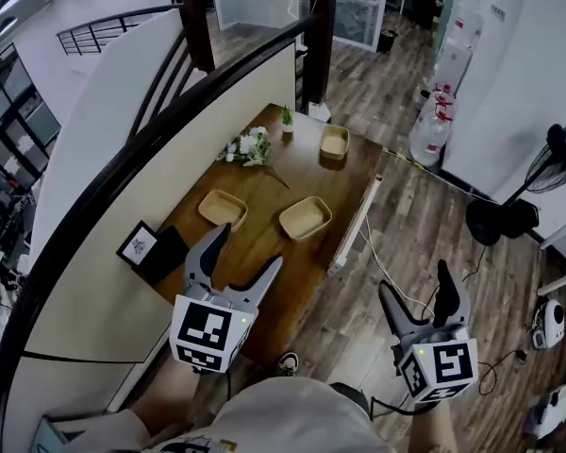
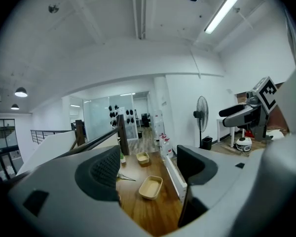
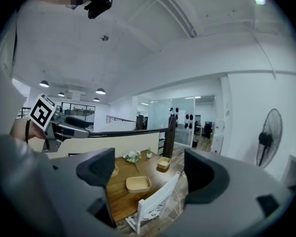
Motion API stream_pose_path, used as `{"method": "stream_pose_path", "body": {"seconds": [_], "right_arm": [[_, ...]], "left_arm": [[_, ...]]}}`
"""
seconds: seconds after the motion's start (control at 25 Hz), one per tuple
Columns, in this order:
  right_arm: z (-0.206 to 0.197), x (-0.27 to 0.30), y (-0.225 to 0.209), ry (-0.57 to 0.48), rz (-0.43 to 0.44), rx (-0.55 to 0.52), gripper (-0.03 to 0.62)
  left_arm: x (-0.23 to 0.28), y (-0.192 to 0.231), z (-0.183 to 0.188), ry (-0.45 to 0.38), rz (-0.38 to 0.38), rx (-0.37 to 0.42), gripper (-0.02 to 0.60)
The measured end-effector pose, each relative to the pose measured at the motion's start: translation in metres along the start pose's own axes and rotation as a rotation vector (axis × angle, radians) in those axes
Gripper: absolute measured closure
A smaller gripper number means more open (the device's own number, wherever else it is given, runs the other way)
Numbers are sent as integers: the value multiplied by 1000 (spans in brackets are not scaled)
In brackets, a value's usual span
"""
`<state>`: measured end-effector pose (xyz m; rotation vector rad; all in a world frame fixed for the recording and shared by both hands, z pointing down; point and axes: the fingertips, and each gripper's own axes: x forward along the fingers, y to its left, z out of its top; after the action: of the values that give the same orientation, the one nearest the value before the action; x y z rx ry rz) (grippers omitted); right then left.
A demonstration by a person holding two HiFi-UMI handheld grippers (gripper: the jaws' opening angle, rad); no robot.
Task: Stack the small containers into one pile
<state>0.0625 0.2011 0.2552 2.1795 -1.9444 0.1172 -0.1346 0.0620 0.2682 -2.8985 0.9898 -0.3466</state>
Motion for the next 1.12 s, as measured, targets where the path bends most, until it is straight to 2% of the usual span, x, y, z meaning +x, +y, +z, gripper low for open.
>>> {"method": "stream_pose_path", "body": {"seconds": [0.32, 0.56, 0.8, 1.0, 1.12], "right_arm": [[-2, 66, -2, -7, 68, 16, 168], [-4, 118, -26, -38, 143, 21, 168], [-21, 192, -57, 7, 286, 34, 187], [-13, 251, -76, 5, 425, -14, 195], [-3, 279, -85, -10, 499, -20, 201]], "left_arm": [[20, 45, -34, 79, 97, -38, 230], [41, 56, -33, 74, 171, -43, 230], [71, 65, -35, 130, 350, -85, 230], [95, 71, -39, 176, 482, -135, 230], [112, 72, -29, 203, 581, -69, 230]]}}
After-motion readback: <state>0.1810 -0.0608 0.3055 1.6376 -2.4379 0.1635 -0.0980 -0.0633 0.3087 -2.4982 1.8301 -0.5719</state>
